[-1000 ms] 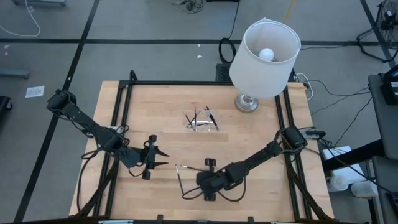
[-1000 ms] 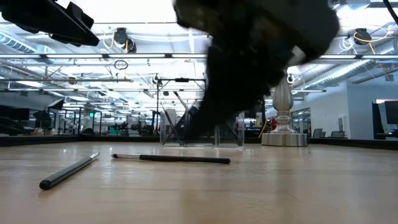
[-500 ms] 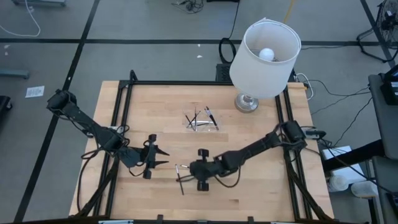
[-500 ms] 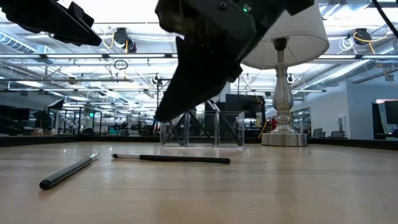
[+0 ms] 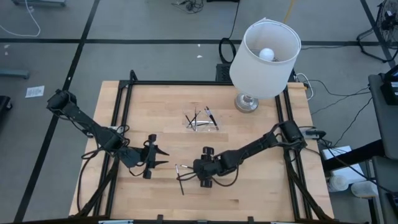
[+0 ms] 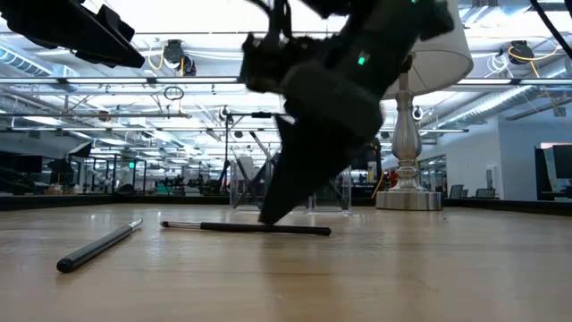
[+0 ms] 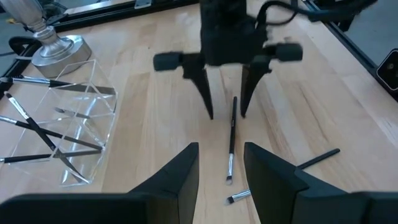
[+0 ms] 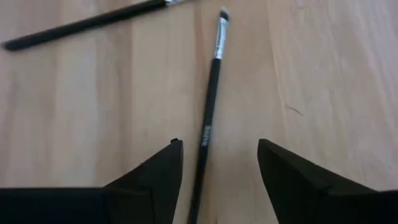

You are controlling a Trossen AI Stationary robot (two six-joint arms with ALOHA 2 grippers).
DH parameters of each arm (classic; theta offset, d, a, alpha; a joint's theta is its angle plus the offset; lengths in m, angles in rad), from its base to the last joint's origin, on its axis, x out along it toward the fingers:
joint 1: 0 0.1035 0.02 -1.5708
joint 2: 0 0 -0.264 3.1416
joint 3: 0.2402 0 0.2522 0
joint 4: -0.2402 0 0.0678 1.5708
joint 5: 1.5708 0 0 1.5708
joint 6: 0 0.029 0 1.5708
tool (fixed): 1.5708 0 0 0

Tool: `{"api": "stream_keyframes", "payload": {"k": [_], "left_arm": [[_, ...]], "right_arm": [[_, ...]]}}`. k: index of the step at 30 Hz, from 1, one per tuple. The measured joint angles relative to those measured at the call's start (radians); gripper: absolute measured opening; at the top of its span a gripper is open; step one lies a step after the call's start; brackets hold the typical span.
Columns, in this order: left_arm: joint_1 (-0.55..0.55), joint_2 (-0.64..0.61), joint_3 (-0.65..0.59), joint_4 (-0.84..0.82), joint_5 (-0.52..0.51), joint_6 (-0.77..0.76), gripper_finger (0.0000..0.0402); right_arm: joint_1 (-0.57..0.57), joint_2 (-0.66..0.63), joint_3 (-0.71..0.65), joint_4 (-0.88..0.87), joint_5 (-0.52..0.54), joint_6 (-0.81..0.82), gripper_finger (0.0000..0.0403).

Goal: Put items in baskets/containers
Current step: Put the black foundation brush transparent organizer

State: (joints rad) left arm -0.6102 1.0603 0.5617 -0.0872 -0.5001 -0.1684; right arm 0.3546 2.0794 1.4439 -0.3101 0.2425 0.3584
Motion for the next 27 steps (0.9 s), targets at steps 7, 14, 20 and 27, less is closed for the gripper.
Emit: {"api": "stream_keyframes", "payload": {"k": [7,14,20,27], "left_arm": [[0.0,0.0,-0.008,0.014,0.0,0.002,0.0136],[0.0,0.0,-0.023,0.032,0.001,0.007,0.0136],[0.0,0.0,-0.023,0.043,0.001,0.008,0.0136],[0.0,0.0,-0.024,0.08,-0.021,0.02,0.0136]], "right_arm": [[-0.008,0.028,-0.044,0.032,0.046,0.048,0.0164],[-0.03,0.025,-0.117,0.144,0.014,0.098,0.0079],[-0.034,0.025,-0.161,0.214,0.021,0.103,0.0009],[-0.021,0.007,-0.17,0.315,0.061,0.054,0.0003]]}}
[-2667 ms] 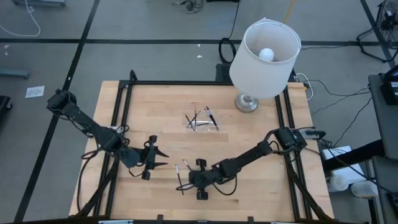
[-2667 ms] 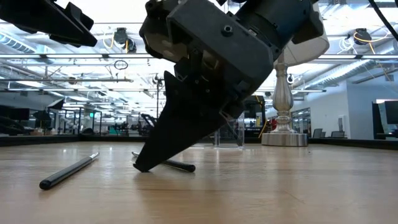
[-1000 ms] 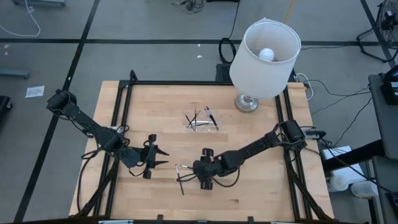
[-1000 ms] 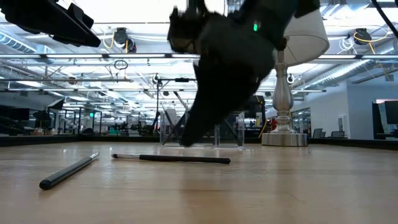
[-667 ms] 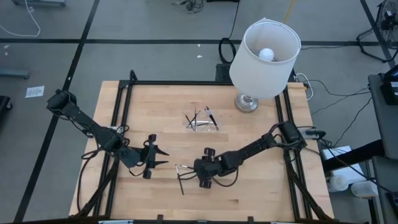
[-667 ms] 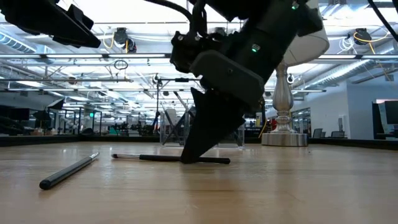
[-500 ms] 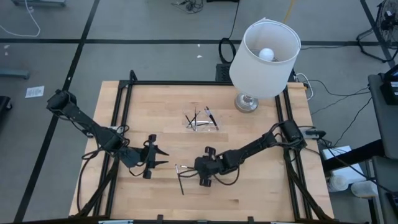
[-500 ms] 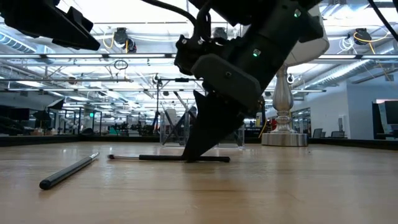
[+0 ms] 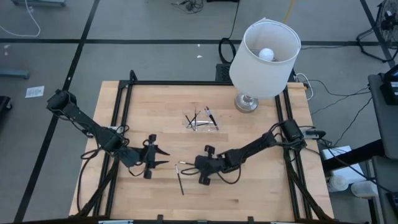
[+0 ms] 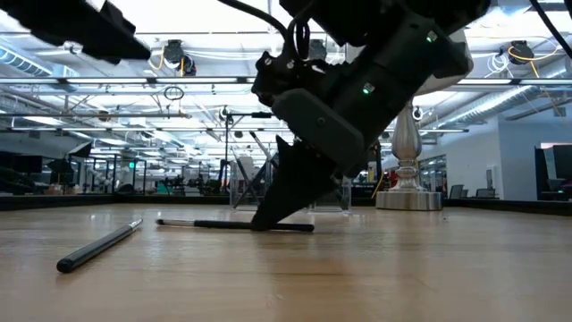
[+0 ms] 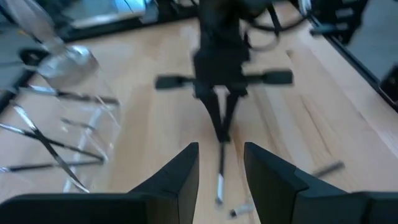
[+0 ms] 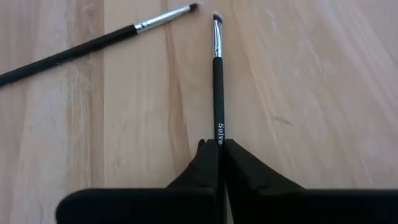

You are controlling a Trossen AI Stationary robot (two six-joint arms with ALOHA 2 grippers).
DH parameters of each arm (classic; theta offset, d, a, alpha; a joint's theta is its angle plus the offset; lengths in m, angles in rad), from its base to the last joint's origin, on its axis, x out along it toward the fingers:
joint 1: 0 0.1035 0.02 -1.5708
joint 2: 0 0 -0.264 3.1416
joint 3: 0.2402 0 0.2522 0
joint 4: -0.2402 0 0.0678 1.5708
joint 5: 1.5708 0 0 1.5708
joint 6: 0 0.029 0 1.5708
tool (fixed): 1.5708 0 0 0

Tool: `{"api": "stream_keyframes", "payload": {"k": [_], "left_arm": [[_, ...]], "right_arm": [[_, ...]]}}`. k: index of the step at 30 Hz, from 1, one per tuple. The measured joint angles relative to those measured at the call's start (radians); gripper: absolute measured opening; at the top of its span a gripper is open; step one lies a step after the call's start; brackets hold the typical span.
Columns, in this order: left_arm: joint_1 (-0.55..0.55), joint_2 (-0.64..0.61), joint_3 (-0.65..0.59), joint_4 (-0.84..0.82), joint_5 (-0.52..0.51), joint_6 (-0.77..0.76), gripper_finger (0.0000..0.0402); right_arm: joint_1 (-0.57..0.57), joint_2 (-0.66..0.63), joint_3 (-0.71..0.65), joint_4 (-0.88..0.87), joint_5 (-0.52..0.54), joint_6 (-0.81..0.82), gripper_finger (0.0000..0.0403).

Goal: Put items in baskets/containers
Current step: Put the black foundation brush transparent organizer

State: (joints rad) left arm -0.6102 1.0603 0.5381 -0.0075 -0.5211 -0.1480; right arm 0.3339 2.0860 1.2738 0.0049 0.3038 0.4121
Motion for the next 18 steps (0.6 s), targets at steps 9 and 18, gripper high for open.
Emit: {"api": "stream_keyframes", "payload": {"k": [9,18], "left_arm": [[-0.004,0.0,0.0,0.124,-0.05,0.117,0.0136],[-0.029,0.0,-0.018,0.416,0.072,0.313,0.0136]], "right_arm": [[0.063,-0.12,-0.033,0.014,0.172,-0.086,0.0001],[0.184,-0.344,-0.318,0.623,0.349,-0.356,0.0001]]}}
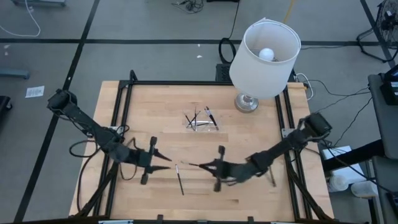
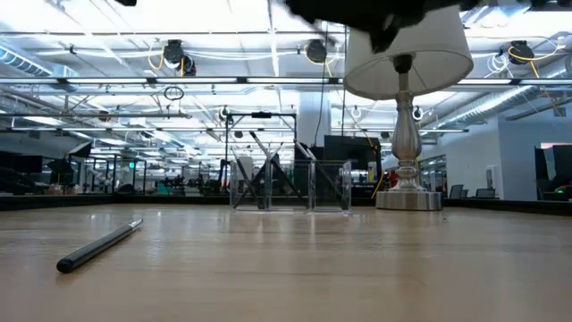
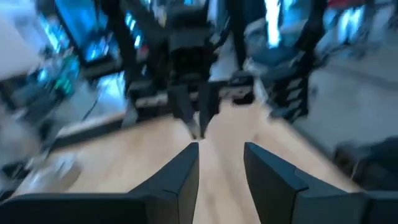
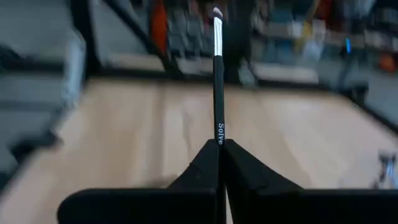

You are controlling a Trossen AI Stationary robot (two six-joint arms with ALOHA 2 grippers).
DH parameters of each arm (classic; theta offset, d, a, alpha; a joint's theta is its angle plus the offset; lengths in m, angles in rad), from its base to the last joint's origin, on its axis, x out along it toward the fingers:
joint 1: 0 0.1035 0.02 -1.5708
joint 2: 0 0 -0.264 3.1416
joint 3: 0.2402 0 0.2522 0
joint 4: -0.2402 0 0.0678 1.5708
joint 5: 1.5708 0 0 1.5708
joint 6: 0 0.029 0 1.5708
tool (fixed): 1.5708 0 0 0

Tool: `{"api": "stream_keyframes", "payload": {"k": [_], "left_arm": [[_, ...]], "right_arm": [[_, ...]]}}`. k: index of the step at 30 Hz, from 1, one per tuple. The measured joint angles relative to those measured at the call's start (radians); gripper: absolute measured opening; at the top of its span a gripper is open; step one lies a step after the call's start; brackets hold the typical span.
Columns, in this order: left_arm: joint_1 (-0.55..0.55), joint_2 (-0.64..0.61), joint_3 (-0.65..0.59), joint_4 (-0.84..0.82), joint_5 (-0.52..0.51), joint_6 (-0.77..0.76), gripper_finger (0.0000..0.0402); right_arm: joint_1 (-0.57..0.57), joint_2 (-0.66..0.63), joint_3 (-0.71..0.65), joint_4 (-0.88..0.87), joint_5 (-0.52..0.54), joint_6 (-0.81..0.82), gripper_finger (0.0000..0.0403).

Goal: Put items in baskets/containers
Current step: Put the black foundation brush transparent organizer

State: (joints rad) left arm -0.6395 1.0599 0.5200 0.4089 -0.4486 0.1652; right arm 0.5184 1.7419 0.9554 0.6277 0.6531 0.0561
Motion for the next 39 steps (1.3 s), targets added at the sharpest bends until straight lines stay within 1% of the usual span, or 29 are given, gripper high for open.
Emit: {"api": "stream_keyframes", "payload": {"k": [2,4,6,8,10,14,16,20,24,27,30,32,39], "left_arm": [[0.011,0.0,-0.028,0.095,0.027,0.012,0.0136],[0.032,0.0,-0.062,0.167,0.044,0.008,0.0136],[0.055,0.001,-0.103,0.252,0.072,-0.005,0.0136],[0.078,0.007,-0.138,0.353,0.117,-0.021,0.0136],[0.099,0.033,-0.158,0.432,0.142,-0.041,0.0137],[0.121,0.111,-0.154,0.485,0.151,-0.047,0.0157],[0.13,0.162,-0.138,0.515,0.155,-0.048,0.0177],[0.142,0.255,-0.117,0.612,0.17,-0.047,0.0227],[0.167,0.304,-0.093,0.652,0.191,-0.052,0.0275],[0.191,0.329,-0.063,0.652,0.209,-0.067,0.0296],[0.208,0.352,-0.028,0.648,0.278,-0.081,0.0302],[0.215,0.363,-0.007,0.645,0.301,-0.09,0.0299],[0.219,0.379,0.034,0.582,0.319,-0.097,0.0262]], "right_arm": [[0.019,-0.026,-0.082,0.2,0.002,-0.068,0.0],[0.031,-0.036,-0.145,0.365,0.004,-0.106,0.0],[0.035,-0.036,-0.195,0.481,0.003,-0.129,0.0],[0.034,-0.035,-0.222,0.534,-0.016,-0.138,0.0],[0.025,-0.032,-0.225,0.542,-0.051,-0.142,0.0],[0.015,0.006,-0.225,0.611,-0.081,-0.165,0.0],[0.006,0.036,-0.22,0.667,-0.082,-0.18,0.0],[-0.011,0.092,-0.205,0.723,-0.088,-0.219,0.0],[-0.031,0.119,-0.168,0.731,-0.153,-0.225,0.0],[-0.041,0.149,-0.131,0.727,-0.189,-0.239,0.0],[-0.052,0.172,-0.095,0.711,-0.205,-0.239,0.0],[-0.055,0.177,-0.09,0.698,-0.211,-0.236,0.0],[-0.056,0.178,-0.087,0.685,-0.208,-0.231,0.0]]}}
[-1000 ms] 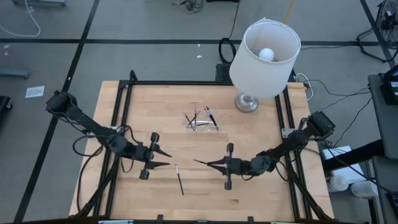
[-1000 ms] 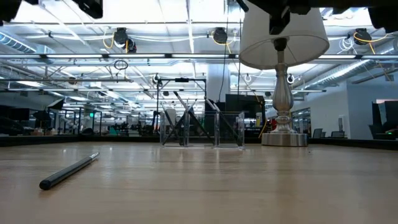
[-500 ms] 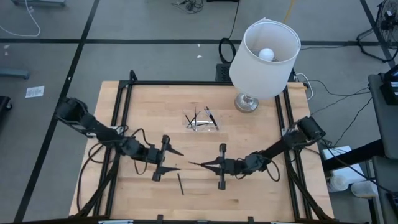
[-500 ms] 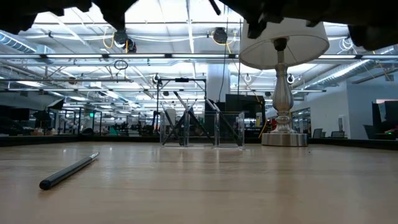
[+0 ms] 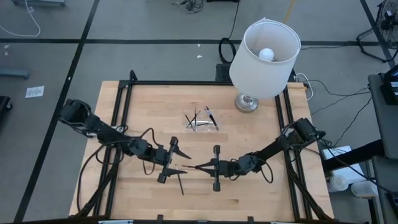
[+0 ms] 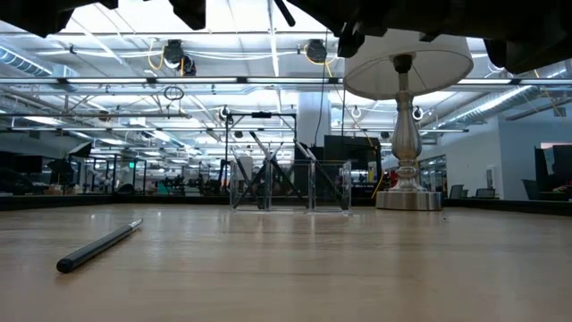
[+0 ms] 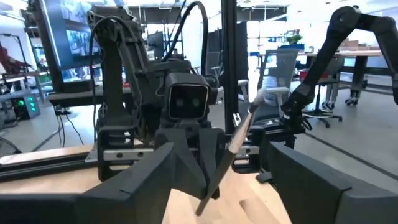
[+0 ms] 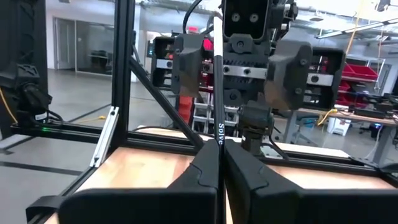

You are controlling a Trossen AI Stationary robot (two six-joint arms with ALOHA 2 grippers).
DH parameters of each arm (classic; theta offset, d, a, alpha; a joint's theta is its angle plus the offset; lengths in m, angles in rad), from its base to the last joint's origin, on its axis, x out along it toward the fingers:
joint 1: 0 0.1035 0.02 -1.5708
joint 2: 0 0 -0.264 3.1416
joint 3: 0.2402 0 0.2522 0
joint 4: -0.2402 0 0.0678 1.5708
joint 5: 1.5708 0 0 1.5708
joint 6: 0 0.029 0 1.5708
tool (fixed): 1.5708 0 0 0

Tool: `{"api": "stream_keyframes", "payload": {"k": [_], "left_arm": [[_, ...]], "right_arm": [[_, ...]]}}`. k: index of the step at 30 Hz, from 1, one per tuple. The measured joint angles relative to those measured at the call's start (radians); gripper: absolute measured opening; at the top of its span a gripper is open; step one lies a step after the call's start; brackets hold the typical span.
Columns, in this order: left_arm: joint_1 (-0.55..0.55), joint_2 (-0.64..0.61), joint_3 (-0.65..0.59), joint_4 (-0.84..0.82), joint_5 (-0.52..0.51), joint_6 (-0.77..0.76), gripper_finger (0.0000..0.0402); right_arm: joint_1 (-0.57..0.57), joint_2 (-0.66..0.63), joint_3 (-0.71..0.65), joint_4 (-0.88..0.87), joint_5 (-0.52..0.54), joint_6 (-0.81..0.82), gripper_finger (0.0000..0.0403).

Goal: Put items in baskets/containers
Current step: Put the black foundation brush transparent organizer

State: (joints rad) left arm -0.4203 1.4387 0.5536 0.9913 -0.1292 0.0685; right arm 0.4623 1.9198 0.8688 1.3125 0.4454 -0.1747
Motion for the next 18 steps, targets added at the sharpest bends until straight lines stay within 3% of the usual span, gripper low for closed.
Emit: {"api": "stream_keyframes", "payload": {"k": [18], "left_arm": [[0.015,0.0,0.007,-0.025,0.001,-0.019,0.0133]], "right_arm": [[-0.012,0.0,0.0,-0.01,-0.001,0.031,0.0]]}}
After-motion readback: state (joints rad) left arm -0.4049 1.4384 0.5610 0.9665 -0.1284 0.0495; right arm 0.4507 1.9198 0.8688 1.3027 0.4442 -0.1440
